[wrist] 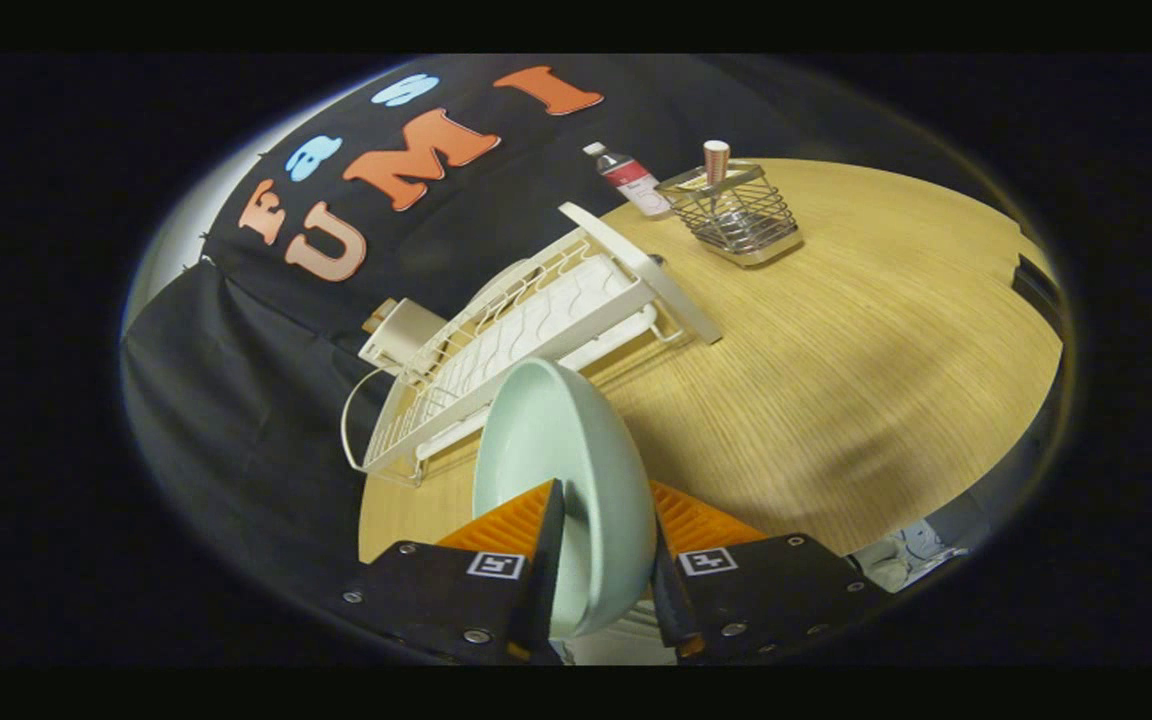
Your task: Take the plate from the dish rack, then take the spoon from the basket and place it into the plate.
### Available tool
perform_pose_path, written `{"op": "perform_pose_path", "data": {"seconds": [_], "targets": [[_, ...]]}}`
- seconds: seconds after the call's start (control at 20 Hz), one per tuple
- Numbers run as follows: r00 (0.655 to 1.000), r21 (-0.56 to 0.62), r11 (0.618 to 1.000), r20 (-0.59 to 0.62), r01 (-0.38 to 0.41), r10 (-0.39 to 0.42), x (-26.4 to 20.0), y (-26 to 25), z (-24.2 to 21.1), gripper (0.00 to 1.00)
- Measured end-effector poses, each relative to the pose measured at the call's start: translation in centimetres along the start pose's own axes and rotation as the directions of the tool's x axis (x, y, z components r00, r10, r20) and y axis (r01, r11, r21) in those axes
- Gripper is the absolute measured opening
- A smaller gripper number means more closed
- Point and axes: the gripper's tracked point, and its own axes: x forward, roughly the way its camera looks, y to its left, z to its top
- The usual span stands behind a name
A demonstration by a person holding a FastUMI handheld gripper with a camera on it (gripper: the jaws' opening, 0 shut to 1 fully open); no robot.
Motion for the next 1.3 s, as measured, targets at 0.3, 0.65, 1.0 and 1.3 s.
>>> {"op": "perform_pose_path", "data": {"seconds": [0.3, 0.65, 1.0, 1.3], "targets": [[0.989, -0.114, 0.987, 0.105, 0.112, -0.1, -0.7, -2.5, 3.0, 0.6], [0.908, -0.285, 0.91, 0.376, 0.302, -0.184, -3.6, -5.3, 11.4, 0.85], [0.821, -0.398, 0.81, 0.546, 0.431, -0.168, -5.1, -6.2, 17.6, 0.95], [0.782, -0.423, 0.798, 0.616, 0.43, -0.096, -3.9, -6.0, 22.5, 0.8]]}}
